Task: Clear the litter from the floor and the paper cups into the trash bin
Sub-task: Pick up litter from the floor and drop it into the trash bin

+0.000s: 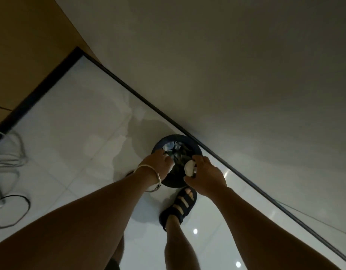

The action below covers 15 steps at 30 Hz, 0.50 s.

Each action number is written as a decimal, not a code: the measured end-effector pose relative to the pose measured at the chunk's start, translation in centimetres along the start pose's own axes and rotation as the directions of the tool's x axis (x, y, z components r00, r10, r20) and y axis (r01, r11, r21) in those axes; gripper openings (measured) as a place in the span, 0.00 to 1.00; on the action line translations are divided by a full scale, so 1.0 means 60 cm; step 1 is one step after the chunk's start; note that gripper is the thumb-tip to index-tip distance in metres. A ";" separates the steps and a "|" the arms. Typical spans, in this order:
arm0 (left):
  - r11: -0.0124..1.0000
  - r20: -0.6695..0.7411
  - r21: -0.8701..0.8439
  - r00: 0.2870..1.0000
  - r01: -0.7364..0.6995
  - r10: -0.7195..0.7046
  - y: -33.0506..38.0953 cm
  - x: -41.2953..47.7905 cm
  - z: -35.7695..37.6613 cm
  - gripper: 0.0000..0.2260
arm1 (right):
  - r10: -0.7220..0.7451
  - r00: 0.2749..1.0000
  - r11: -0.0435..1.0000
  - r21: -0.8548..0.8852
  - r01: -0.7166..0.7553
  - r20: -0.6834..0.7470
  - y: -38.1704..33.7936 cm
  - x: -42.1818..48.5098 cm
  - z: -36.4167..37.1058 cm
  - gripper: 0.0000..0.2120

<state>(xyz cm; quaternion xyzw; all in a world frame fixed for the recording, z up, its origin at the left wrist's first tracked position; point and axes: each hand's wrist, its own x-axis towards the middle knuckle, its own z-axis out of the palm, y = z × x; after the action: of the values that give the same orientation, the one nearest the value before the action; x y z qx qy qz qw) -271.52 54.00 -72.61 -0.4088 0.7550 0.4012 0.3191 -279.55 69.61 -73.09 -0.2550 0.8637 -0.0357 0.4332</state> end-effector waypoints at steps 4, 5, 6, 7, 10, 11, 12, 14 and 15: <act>0.998 0.144 -0.006 0.988 -0.061 0.061 -0.032 0.055 0.028 0.22 | 0.083 0.997 0.996 0.015 -0.083 -0.005 0.004 0.047 0.058 0.39; 0.999 0.167 0.003 0.985 -0.041 0.040 -0.040 0.058 0.028 0.22 | 0.094 0.996 0.995 0.029 -0.094 0.000 0.001 0.045 0.062 0.39; 0.997 0.168 0.060 0.985 -0.051 0.040 -0.048 0.055 0.023 0.22 | 0.099 0.995 0.994 0.044 -0.099 0.003 -0.003 0.038 0.064 0.39; 0.998 0.162 0.055 0.986 -0.038 0.028 -0.052 0.048 0.014 0.22 | 0.102 0.995 0.993 0.061 -0.101 -0.004 -0.008 0.026 0.063 0.38; 0.988 0.112 0.112 0.989 -0.106 0.093 -0.044 0.008 -0.039 0.22 | 0.143 0.988 0.981 0.143 -0.135 -0.052 -0.025 -0.026 0.039 0.38; 0.978 0.104 0.156 0.987 -0.141 0.126 -0.036 -0.010 -0.058 0.23 | 0.176 0.982 0.970 0.179 -0.163 -0.064 -0.033 -0.047 0.026 0.38; 0.964 0.100 0.195 0.982 -0.179 0.162 -0.023 -0.027 -0.079 0.24 | 0.212 0.974 0.957 0.220 -0.191 -0.079 -0.041 -0.069 0.010 0.39; 0.925 0.112 0.262 0.961 -0.274 0.253 0.017 -0.063 -0.121 0.22 | 0.273 0.953 0.925 0.309 -0.222 -0.133 -0.058 -0.116 -0.025 0.39; 0.898 0.133 0.296 0.946 -0.324 0.297 0.041 -0.083 -0.139 0.19 | 0.294 0.941 0.911 0.348 -0.222 -0.169 -0.065 -0.141 -0.045 0.38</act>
<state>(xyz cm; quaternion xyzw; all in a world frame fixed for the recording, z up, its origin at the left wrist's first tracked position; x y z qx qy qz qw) -272.66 49.42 -63.75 -0.2097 0.8504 0.3386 0.3436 -275.81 69.78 -64.11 -0.0581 0.9144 -0.1471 0.3728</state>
